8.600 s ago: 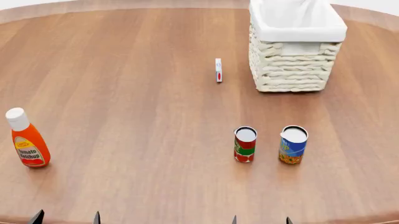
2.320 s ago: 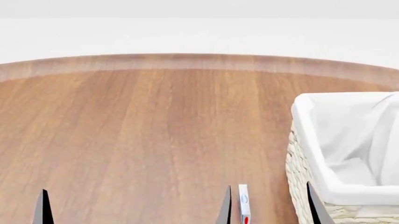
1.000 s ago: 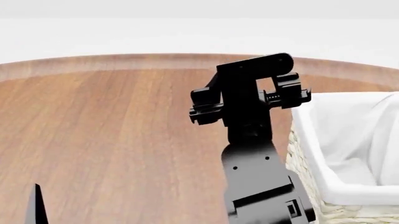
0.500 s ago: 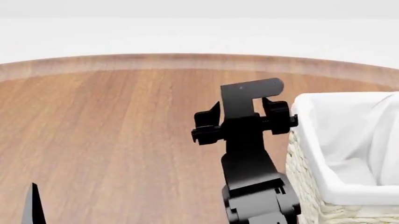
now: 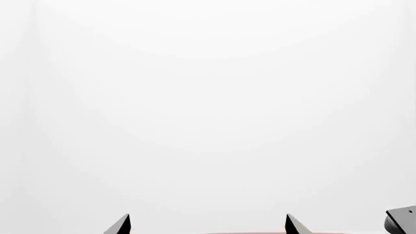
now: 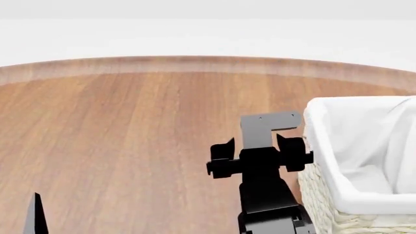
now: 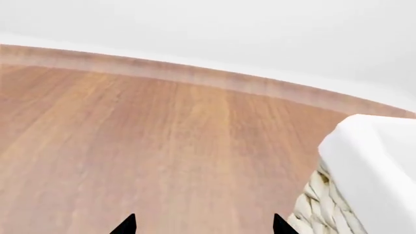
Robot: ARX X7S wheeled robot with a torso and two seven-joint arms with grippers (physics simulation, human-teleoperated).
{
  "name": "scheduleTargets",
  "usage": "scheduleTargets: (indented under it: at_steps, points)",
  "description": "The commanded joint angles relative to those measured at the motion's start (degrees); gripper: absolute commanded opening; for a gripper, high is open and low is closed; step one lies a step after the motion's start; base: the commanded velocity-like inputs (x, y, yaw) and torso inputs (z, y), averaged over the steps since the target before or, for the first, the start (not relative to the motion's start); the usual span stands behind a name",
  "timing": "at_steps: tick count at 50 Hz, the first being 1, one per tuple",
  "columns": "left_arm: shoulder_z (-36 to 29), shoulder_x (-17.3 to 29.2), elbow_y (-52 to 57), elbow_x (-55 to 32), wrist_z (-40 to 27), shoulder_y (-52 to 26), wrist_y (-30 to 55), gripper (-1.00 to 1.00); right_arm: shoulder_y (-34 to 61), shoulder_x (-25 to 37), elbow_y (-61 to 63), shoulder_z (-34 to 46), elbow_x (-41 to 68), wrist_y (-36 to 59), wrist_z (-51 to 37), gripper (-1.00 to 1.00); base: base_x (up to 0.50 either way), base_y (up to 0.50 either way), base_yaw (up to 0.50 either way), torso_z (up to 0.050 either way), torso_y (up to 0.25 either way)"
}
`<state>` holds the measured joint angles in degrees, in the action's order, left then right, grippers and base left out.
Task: Pick up the cream cheese box, and put it in the basket.
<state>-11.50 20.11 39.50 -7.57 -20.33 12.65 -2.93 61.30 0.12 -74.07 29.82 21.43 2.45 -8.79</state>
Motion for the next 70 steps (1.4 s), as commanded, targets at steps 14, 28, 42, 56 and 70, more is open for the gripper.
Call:
scheduleTargets:
  at_steps: [14,28,42,56,70]
  points:
    - [-0.8,0.3,-0.2,0.3,-0.4,0.0,-0.3,1.0,-3.2,-0.1,-0.9,4.6,4.3,-1.4,0.3,1.0,0.0,0.0,0.0,0.0,0.0]
    - [-1.7,0.4,-0.6,1.2,-0.5,0.1,-0.6,1.0,-4.6,-0.1,-0.9,5.4,4.8,-2.4,0.8,1.0,0.0,0.0,0.0,0.0,0.0]
    - [-2.2,0.7,-0.7,1.6,-0.7,0.1,-0.6,1.0,-7.7,-0.1,-0.9,5.2,4.7,-2.6,1.1,1.0,0.0,0.0,0.0,0.0,0.0]
    - [-2.7,0.9,-1.0,2.0,-0.8,0.0,-0.9,1.0,-9.9,-0.1,-0.9,3.4,3.8,-4.0,1.6,1.0,0.0,0.0,0.0,0.0,0.0]
    - [-3.0,1.1,-1.0,2.1,-1.0,0.0,-1.1,1.0,-10.5,-0.1,-0.9,0.4,1.3,-3.9,2.0,1.0,0.0,0.0,0.0,0.0,-0.107]
